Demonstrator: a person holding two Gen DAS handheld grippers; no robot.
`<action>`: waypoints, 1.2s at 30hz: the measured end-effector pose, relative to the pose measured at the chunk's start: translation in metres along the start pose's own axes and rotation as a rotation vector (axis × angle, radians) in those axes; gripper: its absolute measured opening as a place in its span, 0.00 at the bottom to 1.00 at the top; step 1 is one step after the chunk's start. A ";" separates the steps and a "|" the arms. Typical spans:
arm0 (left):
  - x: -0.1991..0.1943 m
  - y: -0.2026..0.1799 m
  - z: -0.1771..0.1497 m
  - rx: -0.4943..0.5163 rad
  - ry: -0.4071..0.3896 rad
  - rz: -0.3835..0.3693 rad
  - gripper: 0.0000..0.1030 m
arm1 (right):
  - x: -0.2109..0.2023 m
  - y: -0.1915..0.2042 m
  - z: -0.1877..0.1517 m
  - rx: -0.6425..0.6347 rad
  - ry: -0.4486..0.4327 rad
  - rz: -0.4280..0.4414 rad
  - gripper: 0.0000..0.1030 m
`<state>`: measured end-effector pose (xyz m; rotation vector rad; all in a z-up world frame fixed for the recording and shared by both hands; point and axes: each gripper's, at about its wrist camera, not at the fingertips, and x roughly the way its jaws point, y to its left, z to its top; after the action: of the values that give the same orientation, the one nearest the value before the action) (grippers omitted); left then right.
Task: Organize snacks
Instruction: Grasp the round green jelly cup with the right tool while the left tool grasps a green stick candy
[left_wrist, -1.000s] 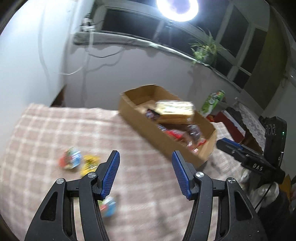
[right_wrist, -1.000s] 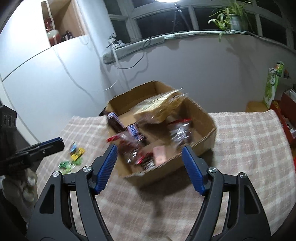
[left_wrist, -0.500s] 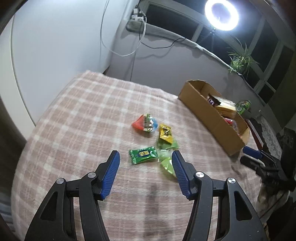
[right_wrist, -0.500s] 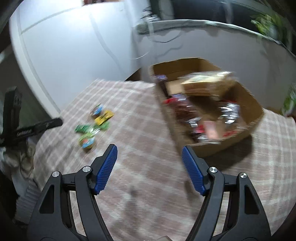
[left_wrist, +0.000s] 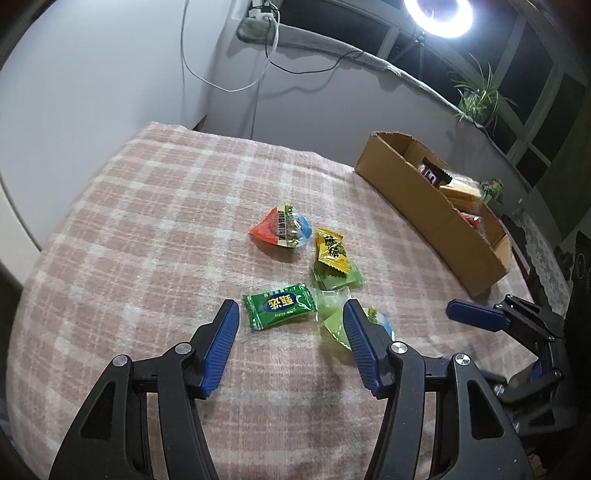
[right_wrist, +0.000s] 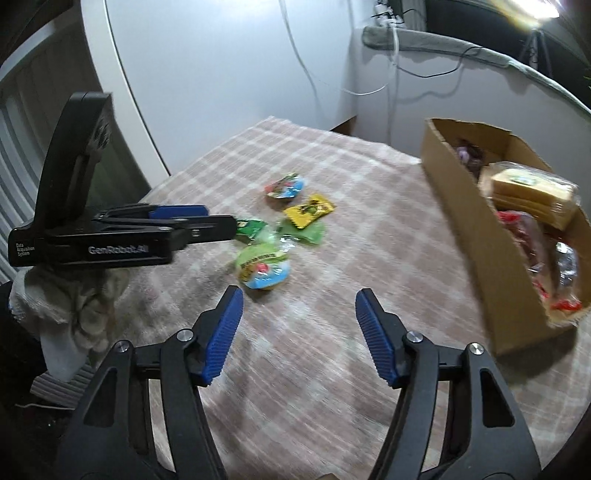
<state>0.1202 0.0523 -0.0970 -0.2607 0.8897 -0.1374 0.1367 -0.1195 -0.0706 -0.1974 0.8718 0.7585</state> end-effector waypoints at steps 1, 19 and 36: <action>0.002 -0.001 0.000 0.012 0.003 0.007 0.56 | 0.003 0.002 0.001 -0.006 0.005 0.005 0.64; 0.028 -0.011 0.006 0.214 0.064 0.070 0.40 | 0.054 0.020 0.011 -0.071 0.080 0.049 0.45; 0.035 -0.006 0.011 0.217 0.062 0.073 0.14 | 0.065 0.021 0.023 -0.074 0.072 0.053 0.42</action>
<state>0.1506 0.0403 -0.1147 -0.0221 0.9363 -0.1737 0.1631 -0.0607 -0.1016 -0.2691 0.9205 0.8384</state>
